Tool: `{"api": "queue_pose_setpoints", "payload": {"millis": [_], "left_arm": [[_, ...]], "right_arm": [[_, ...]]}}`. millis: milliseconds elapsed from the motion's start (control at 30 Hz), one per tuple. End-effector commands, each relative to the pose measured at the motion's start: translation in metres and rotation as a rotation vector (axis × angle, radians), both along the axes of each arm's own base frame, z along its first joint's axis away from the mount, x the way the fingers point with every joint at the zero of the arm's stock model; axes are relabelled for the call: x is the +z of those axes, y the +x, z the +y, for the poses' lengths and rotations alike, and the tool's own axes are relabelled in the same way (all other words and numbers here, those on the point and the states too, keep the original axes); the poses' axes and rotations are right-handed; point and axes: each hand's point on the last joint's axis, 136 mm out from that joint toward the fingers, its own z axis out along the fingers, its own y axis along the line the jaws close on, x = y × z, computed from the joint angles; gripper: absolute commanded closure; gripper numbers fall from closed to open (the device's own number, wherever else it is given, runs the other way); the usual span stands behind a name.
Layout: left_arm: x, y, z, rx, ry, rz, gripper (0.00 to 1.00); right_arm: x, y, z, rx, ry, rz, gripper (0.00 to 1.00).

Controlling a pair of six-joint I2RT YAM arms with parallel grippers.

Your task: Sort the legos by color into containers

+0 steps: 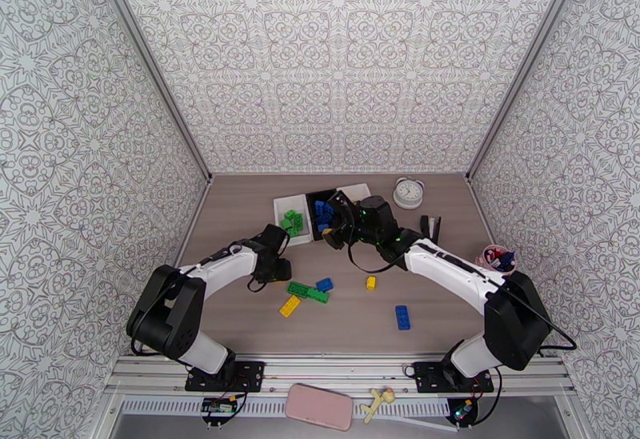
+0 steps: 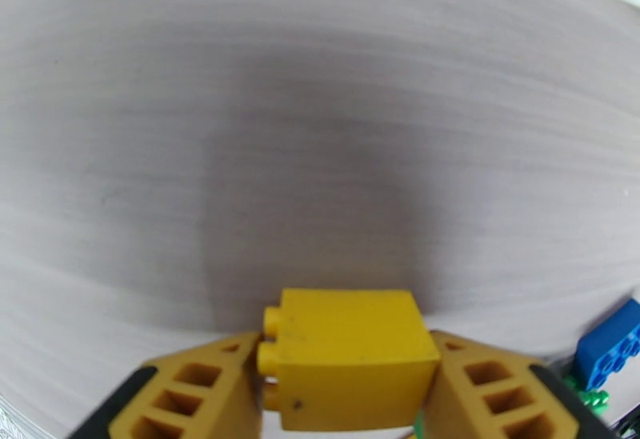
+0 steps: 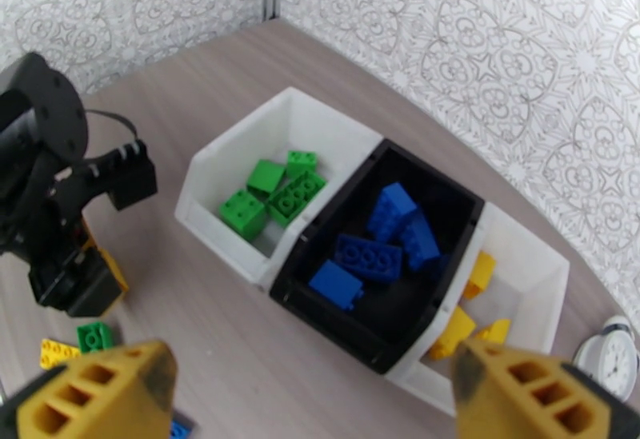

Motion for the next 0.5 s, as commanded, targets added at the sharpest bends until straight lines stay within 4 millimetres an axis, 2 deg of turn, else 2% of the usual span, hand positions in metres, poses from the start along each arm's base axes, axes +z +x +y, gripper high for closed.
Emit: {"api": "queue_pose_setpoints", "payload": {"millis": [0, 200, 367, 467], "left_arm": [[0.004, 0.003, -0.003, 0.010, -0.008, 0.002, 0.50], [0.009, 0.006, -0.005, 0.006, -0.021, -0.011, 0.63], [0.022, 0.015, -0.009, -0.008, -0.036, -0.067, 0.65], [0.041, 0.027, -0.019, -0.051, -0.067, -0.136, 0.64]], "right_arm": [[0.003, -0.010, -0.001, 0.043, -0.002, -0.002, 0.06], [0.002, -0.014, -0.002, 0.056, -0.009, -0.004, 0.05], [0.004, -0.019, -0.003, 0.071, -0.013, -0.007, 0.04], [0.006, -0.026, -0.006, 0.094, -0.019, -0.011, 0.03]]}}
